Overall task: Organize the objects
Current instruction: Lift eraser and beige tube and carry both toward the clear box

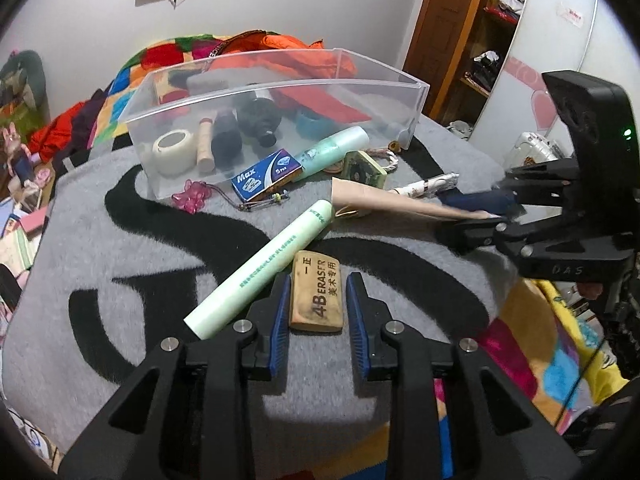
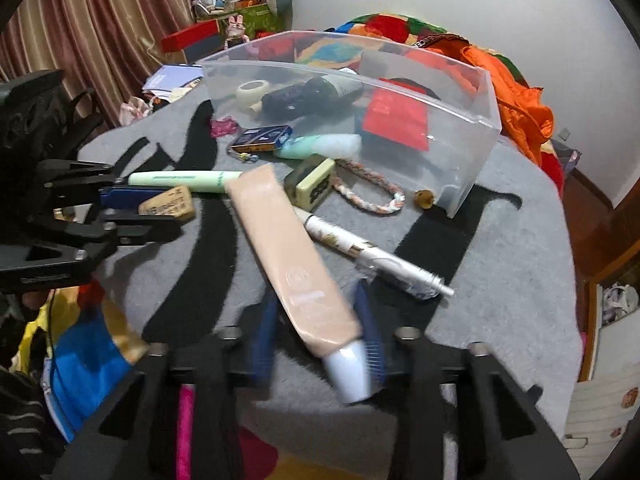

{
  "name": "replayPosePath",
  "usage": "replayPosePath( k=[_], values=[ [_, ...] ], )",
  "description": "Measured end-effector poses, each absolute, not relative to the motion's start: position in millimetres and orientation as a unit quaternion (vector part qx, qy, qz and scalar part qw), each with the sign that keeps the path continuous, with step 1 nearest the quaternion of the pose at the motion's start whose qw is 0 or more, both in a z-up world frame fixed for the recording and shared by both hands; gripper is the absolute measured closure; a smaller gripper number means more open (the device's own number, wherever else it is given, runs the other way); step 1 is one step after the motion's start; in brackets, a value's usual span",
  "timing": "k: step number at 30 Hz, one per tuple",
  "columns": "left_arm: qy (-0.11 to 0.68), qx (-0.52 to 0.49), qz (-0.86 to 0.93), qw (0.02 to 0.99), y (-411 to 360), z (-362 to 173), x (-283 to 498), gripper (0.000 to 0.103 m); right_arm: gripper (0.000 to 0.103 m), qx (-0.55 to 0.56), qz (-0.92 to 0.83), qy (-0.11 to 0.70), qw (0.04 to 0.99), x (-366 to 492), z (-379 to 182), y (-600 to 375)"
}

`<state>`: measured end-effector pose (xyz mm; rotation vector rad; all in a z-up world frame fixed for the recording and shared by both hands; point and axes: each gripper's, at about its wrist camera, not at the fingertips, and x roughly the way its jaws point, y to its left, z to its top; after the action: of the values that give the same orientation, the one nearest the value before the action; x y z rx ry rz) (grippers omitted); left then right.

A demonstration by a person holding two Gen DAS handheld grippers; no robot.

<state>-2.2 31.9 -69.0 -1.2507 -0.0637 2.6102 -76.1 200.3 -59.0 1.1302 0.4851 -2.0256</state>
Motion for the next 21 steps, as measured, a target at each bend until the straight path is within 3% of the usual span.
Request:
replayPosePath(
  k=[2, 12, 21],
  values=[
    [-0.012, -0.424, 0.898, 0.118, 34.9, -69.5, -2.7, 0.075, 0.086, 0.443, -0.794, 0.18, 0.375, -73.8, -58.1, 203.2],
    [-0.011, -0.415, 0.904, 0.099, 33.9, -61.4, -2.1, 0.079, 0.086, 0.423, -0.819, 0.124, 0.366, -66.9, -40.6, 219.6],
    [-0.029, -0.362, 0.926, 0.098, 21.8, -19.8, -5.2, 0.079, 0.086, 0.369, -0.85, 0.092, 0.365, -78.5, 0.1, 216.8]
  ],
)
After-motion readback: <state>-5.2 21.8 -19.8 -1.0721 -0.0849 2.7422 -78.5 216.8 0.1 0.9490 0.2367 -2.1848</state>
